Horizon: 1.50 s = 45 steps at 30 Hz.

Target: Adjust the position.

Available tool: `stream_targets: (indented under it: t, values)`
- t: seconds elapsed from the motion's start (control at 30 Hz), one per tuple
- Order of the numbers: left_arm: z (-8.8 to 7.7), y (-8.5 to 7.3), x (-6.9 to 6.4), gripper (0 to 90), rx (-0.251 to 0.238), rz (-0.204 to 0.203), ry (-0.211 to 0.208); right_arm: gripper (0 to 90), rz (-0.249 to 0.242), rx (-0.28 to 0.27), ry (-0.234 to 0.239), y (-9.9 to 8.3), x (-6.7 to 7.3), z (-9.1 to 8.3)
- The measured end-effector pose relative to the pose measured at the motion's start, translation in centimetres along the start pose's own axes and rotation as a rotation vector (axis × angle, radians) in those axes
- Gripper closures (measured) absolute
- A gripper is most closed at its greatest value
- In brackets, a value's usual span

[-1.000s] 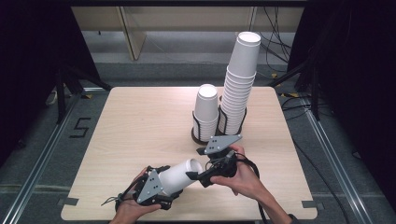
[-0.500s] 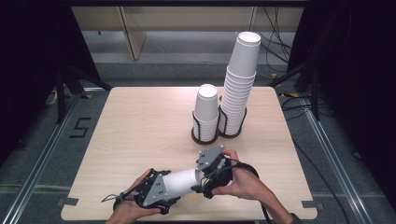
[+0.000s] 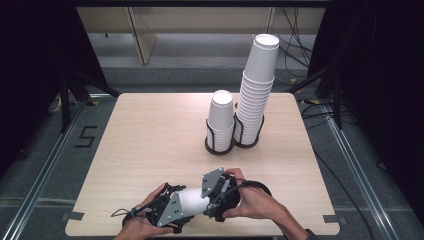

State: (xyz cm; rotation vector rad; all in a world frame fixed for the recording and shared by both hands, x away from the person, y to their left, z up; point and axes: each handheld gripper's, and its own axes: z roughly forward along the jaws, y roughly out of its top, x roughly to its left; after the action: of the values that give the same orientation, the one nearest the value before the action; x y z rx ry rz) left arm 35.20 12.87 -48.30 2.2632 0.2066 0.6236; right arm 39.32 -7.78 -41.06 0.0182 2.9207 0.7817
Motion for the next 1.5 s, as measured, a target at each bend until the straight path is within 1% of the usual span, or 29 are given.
stream_targets:
  t: [0.03,0.07,0.1,0.13,0.2,0.23,0.27,0.3,0.33,0.37,0.4,0.53,0.77,0.8,0.83,0.87,0.9,0.93,0.97,1.0,1.03,1.07,1.1,1.13,1.17,1.2,1.23,1.3,1.5]
  values:
    - [0.0,0.0,0.0,14.5,0.006,0.009,-0.002,20.9,0.002,0.007,-0.004,0.0,0.1,0.0]
    - [0.0,0.0,0.0,14.5,0.007,0.009,-0.004,20.8,0.029,0.039,-0.005,0.1,0.4,-0.1]
    - [0.0,0.1,0.0,14.5,0.014,0.021,-0.008,20.3,-0.025,0.038,-0.011,0.1,0.2,0.3]
    - [0.0,0.1,-0.1,14.5,0.007,0.013,-0.007,20.3,-0.025,0.038,-0.011,0.1,0.2,0.3]
    - [-0.2,0.2,-0.1,14.6,0.015,0.027,-0.016,20.7,-0.021,0.073,-0.018,0.2,0.4,0.6]
    - [-0.2,0.2,-0.1,14.6,0.015,0.027,-0.016,21.1,-0.039,0.068,-0.003,0.2,0.3,0.7]
    - [-0.2,0.2,-0.1,14.6,0.017,0.029,-0.02,21.1,-0.039,0.068,-0.003,0.2,0.3,0.7]
    - [-0.2,0.3,-0.1,14.6,0.019,0.039,-0.017,21.8,-0.024,0.083,-0.008,0.2,0.5,0.7]
    - [-0.3,0.3,0.0,14.6,0.045,0.068,-0.008,22.9,0.027,0.117,-0.004,0.2,0.8,0.7]
    - [-0.2,0.3,-0.2,14.7,0.028,0.047,-0.014,23.4,0.023,0.119,0.0,0.3,0.8,0.8]
    - [-0.2,0.3,-0.2,14.6,0.03,0.05,-0.016,23.5,0.017,0.127,-0.003,0.3,0.8,0.8]
    - [-0.2,0.4,-0.3,14.7,0.034,0.06,-0.019,23.7,-0.054,0.117,0.009,0.4,0.6,1.2]
    - [-0.1,0.3,-0.3,13.7,0.027,0.057,-0.023,25.0,-0.075,0.14,0.015,0.4,0.6,1.7]
    - [0.0,0.2,-0.3,11.6,0.004,0.04,-0.025,25.2,-0.049,0.138,0.016,0.3,0.6,1.5]
    - [0.0,0.2,-0.3,10.7,0.004,0.04,-0.025,25.2,-0.049,0.138,0.016,0.3,0.6,1.5]
    - [-0.1,0.0,-0.2,10.7,-0.021,0.035,-0.014,25.3,-0.064,0.129,0.017,0.3,0.5,1.5]
    - [-0.1,-0.2,-0.1,8.7,-0.045,0.029,-0.018,25.3,-0.053,0.122,0.0,0.1,0.3,1.0]
    - [-0.1,-0.4,0.0,8.0,-0.121,-0.005,-0.021,25.4,-0.047,0.106,0.016,0.0,0.2,0.9]
    - [-0.1,-0.4,0.0,7.4,-0.121,-0.005,-0.021,25.4,-0.047,0.106,0.016,0.0,0.2,0.9]
    - [-0.2,-0.6,0.1,7.4,-0.169,-0.03,-0.023,25.4,-0.036,0.084,0.029,-0.1,0.1,0.7]
    - [-0.3,-0.5,0.1,6.8,-0.191,-0.037,-0.029,25.5,-0.043,0.073,0.026,-0.3,-0.1,0.5]
    - [-0.4,-0.5,0.1,6.5,-0.206,-0.038,-0.027,25.5,-0.042,0.037,0.058,-0.6,-0.5,0.3]
    - [-0.5,-0.5,0.1,6.5,-0.217,-0.042,-0.031,25.5,-0.042,0.037,0.058,-0.6,-0.5,0.3]
    - [-0.5,-0.5,0.2,6.4,-0.256,-0.052,-0.036,25.5,-0.042,0.025,0.065,-0.7,-0.6,0.2]
    - [-0.6,-0.5,0.2,6.4,-0.274,-0.066,-0.04,25.5,-0.039,-0.001,0.085,-1.0,-0.9,0.0]
    - [-0.8,-0.5,0.3,6.3,-0.282,-0.067,-0.043,25.5,-0.005,-0.01,0.095,-1.2,-0.9,-0.2]
    - [-0.8,-0.5,0.3,6.3,-0.3,-0.074,-0.047,25.5,-0.043,-0.05,0.137,-1.4,-1.4,0.0]
    - [-0.9,-0.5,0.4,6.3,-0.336,-0.091,-0.06,25.5,-0.025,-0.063,0.162,-1.7,-1.6,-0.3]
    - [-1.3,-0.7,0.6,6.7,-0.395,-0.123,-0.091,25.6,-0.018,-0.111,0.185,-2.2,-2.0,-0.4]
